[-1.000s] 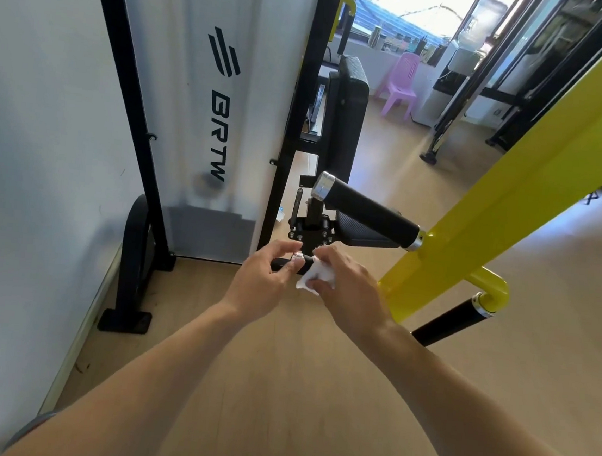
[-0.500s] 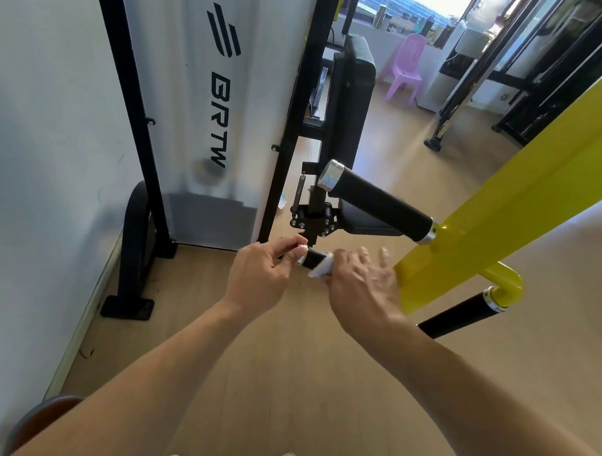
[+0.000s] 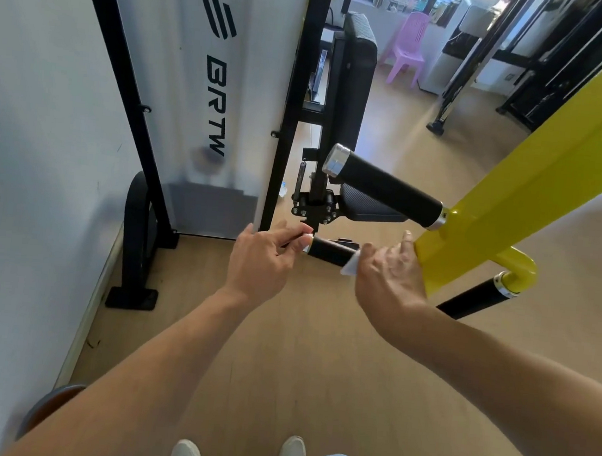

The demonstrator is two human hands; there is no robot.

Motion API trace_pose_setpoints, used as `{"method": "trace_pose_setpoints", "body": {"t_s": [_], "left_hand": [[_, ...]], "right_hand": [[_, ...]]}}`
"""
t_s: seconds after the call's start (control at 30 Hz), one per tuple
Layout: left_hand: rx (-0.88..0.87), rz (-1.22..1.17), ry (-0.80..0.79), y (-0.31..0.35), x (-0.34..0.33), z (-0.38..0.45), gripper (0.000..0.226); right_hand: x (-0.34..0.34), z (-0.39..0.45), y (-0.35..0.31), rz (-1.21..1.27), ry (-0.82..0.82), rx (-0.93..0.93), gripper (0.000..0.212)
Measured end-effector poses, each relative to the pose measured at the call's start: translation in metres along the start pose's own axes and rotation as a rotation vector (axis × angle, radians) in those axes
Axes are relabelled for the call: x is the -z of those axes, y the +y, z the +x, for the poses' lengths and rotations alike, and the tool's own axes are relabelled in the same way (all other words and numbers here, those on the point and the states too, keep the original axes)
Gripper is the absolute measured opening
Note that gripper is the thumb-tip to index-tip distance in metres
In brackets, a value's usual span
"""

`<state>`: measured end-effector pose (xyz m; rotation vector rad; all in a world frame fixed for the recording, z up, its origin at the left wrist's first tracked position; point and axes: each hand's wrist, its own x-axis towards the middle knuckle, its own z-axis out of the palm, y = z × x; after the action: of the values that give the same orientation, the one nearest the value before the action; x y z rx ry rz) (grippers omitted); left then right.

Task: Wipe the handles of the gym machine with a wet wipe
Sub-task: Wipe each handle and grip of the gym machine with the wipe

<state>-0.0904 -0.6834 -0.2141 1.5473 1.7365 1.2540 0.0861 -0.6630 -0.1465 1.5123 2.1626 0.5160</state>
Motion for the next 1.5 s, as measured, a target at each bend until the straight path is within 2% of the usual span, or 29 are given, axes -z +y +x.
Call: {"method": "trace_pose_setpoints", "body": {"t_s": [0.07, 0.1, 0.23, 0.3, 0.37, 0.47, 0.5, 0.6, 0.67, 0.73, 0.8, 0.87, 0.9, 0.97, 1.13, 1.23, 1.3, 1.37, 1.5], "left_hand": [[0.027, -0.043, -0.024, 0.004, -0.003, -0.002, 0.029], [0.047, -0.060, -0.025, 0.006, -0.006, -0.004, 0.029], [0.058, -0.057, -0.022, 0.006, -0.011, -0.007, 0.031], [0.066, -0.035, 0.002, 0.006, -0.008, -0.006, 0.032], [0.077, -0.014, 0.020, 0.007, -0.006, -0.005, 0.030], [0.082, -0.010, 0.007, 0.007, -0.005, -0.006, 0.030], [0.085, -0.014, 0.004, 0.007, -0.005, -0.007, 0.031], [0.105, -0.038, -0.009, 0.009, -0.008, -0.010, 0.030], [0.095, -0.023, -0.008, 0.010, -0.007, -0.011, 0.031], [0.086, 0.002, -0.002, 0.012, -0.004, -0.010, 0.031], [0.092, 0.014, 0.009, 0.015, 0.000, -0.010, 0.028], [0.098, 0.009, 0.000, 0.016, 0.000, -0.011, 0.029], [0.100, 0.003, -0.004, 0.016, 0.000, -0.012, 0.029], [0.107, -0.015, -0.006, 0.015, -0.003, -0.015, 0.030], [0.130, -0.027, -0.007, 0.017, -0.002, -0.016, 0.029], [0.123, -0.019, 0.009, 0.017, 0.001, -0.014, 0.028], [0.126, -0.028, 0.017, 0.017, 0.002, -0.014, 0.028], [0.135, -0.036, 0.016, 0.016, 0.004, -0.015, 0.026], [0.149, -0.031, 0.024, 0.017, 0.006, -0.017, 0.030]], "right_hand": [[0.001, -0.005, 0.006, -0.112, -0.018, 0.005, 0.028], [0.003, -0.003, 0.002, -0.069, 0.002, 0.033, 0.028], [0.007, 0.017, -0.033, 0.328, 0.177, 0.210, 0.027], [0.005, 0.019, -0.033, 0.388, 0.222, 0.227, 0.024], [0.002, 0.011, -0.016, 0.249, 0.131, 0.166, 0.026], [0.005, -0.007, 0.008, -0.171, -0.053, 0.047, 0.029], [0.008, -0.009, 0.010, -0.219, -0.078, 0.048, 0.029], [0.015, 0.004, -0.011, 0.056, -0.004, 0.146, 0.031], [0.013, 0.015, -0.032, 0.265, 0.119, 0.214, 0.029], [0.014, 0.018, -0.035, 0.331, 0.161, 0.209, 0.027], [0.018, 0.010, -0.017, 0.205, 0.018, 0.168, 0.030], [0.022, 0.002, 0.005, -0.073, -0.158, 0.134, 0.032], [0.023, -0.001, 0.013, -0.193, -0.206, 0.136, 0.034], [0.026, -0.003, 0.015, -0.243, -0.211, 0.148, 0.040], [0.045, 0.000, 0.001, 0.081, -0.005, 0.182, 0.032], [0.041, -0.011, 0.000, 0.298, 0.136, 0.256, 0.035], [0.036, -0.019, 0.004, 0.370, 0.298, 0.291, 0.030], [0.035, -0.017, 0.010, 0.481, 0.447, 0.251, 0.021], [0.041, 0.003, 0.006, 0.786, 0.466, 0.213, 0.013]]}}
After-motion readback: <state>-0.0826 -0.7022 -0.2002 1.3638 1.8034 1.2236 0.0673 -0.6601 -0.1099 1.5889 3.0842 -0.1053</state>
